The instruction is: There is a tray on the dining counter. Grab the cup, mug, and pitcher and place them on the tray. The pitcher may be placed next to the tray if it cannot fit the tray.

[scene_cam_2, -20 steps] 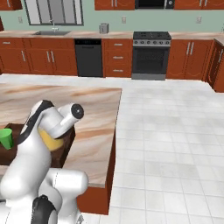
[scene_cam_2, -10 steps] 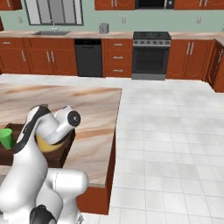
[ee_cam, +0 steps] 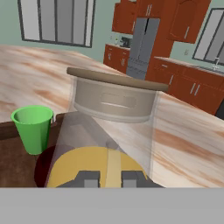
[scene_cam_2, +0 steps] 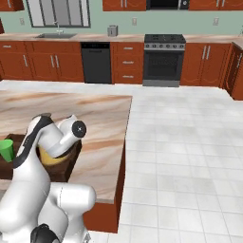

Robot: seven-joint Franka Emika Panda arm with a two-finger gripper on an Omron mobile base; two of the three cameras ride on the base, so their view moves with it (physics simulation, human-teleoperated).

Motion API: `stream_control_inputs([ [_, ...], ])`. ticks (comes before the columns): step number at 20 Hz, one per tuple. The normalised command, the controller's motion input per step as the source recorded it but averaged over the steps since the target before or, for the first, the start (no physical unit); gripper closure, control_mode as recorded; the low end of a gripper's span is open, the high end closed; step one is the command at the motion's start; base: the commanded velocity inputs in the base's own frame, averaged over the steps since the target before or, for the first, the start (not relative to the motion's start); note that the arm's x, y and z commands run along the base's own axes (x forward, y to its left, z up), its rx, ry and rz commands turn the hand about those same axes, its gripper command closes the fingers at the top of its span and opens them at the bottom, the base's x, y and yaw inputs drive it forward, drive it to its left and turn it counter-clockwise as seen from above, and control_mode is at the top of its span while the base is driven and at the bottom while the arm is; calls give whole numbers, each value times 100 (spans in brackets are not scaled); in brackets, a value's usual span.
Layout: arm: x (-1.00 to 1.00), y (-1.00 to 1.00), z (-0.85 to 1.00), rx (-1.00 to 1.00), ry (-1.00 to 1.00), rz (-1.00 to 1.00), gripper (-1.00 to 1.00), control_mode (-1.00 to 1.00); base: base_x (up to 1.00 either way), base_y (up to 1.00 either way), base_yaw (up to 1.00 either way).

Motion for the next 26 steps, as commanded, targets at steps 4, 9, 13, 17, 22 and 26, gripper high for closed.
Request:
stream_control_inputs([
  [4,0,-1,-2,4,0,1,100,-100,0,0,0],
  [9,0,-1,-12,16,-2,0,100,-100,0,0,0],
  [13,0,2,-8,20,-2,0,100,-100,0,0,0],
  [17,0,23,-8,21,0,0,100,-100,0,0,0],
  [22,0,35,-3,16,0,0,100,-100,0,0,0],
  [26,0,9,-14,1,0,1,100,-100,0,0,0],
])
